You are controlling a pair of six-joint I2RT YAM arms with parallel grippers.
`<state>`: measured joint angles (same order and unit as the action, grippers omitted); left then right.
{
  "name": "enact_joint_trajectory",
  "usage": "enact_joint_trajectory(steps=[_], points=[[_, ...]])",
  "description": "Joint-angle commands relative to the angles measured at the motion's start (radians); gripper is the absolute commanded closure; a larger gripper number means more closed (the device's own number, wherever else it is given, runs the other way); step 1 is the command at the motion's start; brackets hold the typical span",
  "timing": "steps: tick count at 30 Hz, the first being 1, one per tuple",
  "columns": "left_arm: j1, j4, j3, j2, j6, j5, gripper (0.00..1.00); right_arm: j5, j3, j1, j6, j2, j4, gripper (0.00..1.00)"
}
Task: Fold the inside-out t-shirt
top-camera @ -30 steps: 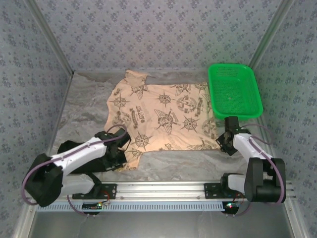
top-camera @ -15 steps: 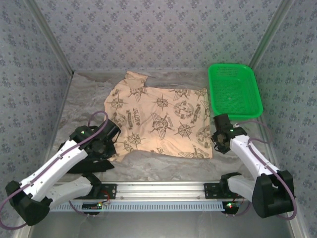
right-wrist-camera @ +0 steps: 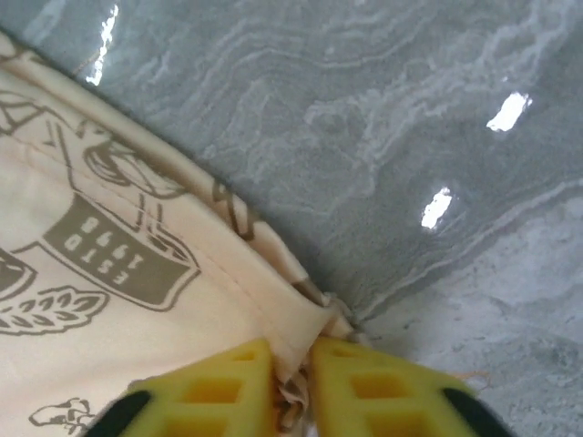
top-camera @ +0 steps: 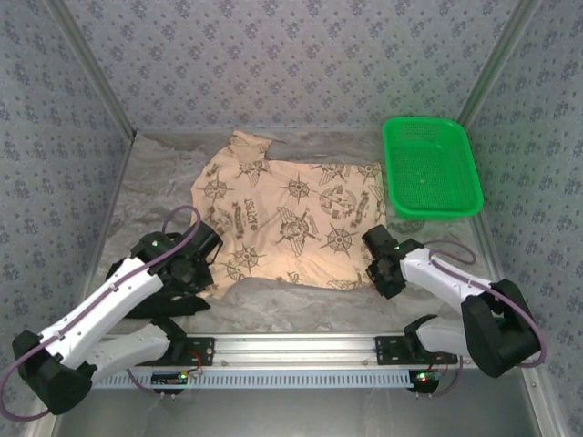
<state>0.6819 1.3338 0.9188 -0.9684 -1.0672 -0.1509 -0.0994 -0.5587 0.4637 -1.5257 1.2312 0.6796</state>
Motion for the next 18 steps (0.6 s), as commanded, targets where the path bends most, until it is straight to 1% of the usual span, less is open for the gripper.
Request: enact_joint_trajectory(steps=[1,3,5,8,10,13,16,18], points=[[-0.007,0.044,0.011,-0.006,-0.005,-0.027,1.0,-0.045,0.044,0.0,-0.076,0.003,0.023,1.0],[-0.007,0.051,0.016,-0.002,-0.003,-0.032,1.0,-0.065,0.04,0.001,-0.081,-0.038,0.07,1.0],[-0.007,0.059,0.029,0.006,0.029,-0.041,1.0,-0.081,0.028,0.003,-0.082,-0.087,0.127,1.0],[-0.008,0.099,0.069,0.001,0.075,-0.06,1.0,-0.074,0.004,0.003,-0.078,-0.141,0.194,1.0],[-0.007,0.119,0.107,-0.012,0.102,-0.085,1.0,-0.07,-0.027,0.001,-0.071,-0.149,0.235,1.0],[-0.008,0.101,0.162,-0.062,0.155,-0.166,1.0,-0.074,-0.097,-0.041,-0.008,-0.104,0.232,1.0],[-0.03,0.058,0.207,-0.147,0.213,-0.189,1.0,-0.084,-0.179,-0.092,0.05,-0.015,0.208,1.0],[-0.067,0.035,0.239,-0.207,0.239,-0.198,1.0,-0.081,-0.23,-0.121,0.083,0.043,0.182,1.0]])
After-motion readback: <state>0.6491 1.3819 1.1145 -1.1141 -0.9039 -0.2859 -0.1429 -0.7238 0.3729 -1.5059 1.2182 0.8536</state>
